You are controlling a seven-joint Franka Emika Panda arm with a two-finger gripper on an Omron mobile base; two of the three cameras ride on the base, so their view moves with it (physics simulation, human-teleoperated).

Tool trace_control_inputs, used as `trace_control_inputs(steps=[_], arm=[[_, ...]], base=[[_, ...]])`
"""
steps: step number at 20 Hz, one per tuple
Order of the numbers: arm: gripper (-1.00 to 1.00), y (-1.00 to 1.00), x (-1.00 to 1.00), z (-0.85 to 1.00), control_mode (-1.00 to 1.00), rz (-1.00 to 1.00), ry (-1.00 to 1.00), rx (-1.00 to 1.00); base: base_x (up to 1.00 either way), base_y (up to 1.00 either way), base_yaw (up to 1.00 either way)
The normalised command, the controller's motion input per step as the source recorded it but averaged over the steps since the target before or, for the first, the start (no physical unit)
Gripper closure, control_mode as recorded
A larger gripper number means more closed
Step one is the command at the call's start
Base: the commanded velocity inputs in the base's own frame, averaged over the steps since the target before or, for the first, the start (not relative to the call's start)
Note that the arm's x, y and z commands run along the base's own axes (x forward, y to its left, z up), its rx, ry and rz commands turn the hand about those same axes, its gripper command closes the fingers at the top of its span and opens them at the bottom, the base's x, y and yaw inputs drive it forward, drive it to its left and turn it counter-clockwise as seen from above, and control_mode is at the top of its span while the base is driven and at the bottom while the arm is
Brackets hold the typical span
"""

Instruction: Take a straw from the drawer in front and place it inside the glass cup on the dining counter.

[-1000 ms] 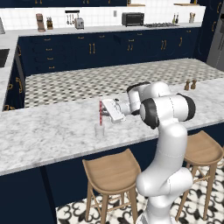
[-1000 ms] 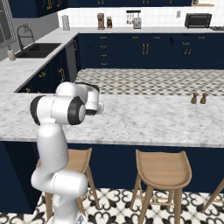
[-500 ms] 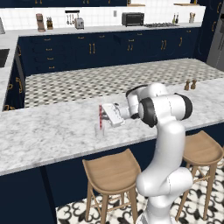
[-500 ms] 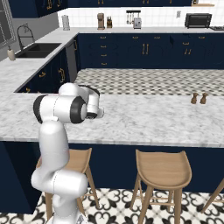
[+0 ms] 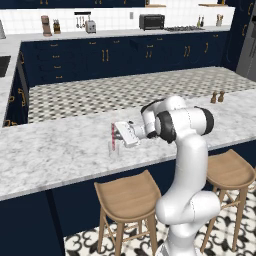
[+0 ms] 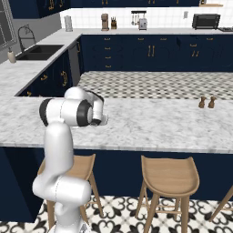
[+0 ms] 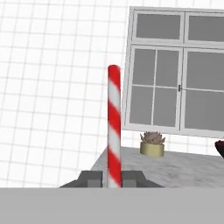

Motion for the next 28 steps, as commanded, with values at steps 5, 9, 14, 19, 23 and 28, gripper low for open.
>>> trace_control_inputs(steps=[5,9,14,19,23,28], arm=[[-1.00,0.05,0.05,-0.10,-1.00,0.00,0.01,0.00],[-1.00,0.00,-0.02,0.03,-1.00,0.00,-0.01,-0.01],[-1.00,-0.01,-0.25,0.78,-1.00,0.00,-0.12,0.00],[-1.00,-0.10,-0.31,1.00,-1.00,0.00,-0.20,0.00],[-1.00,-0.03,-0.72,1.00,-1.00,0.00,-0.35,-0.06],[-1.00,0.00,-0.99,0.97,-1.00,0.00,-0.57,-0.27]], base=[[0.00,0.00,0.00],[0.00,0.00,0.00],[0.00,0.00,0.00],[0.00,0.00,0.00],[0.00,0.00,0.00],[0.00,0.00,0.00]])
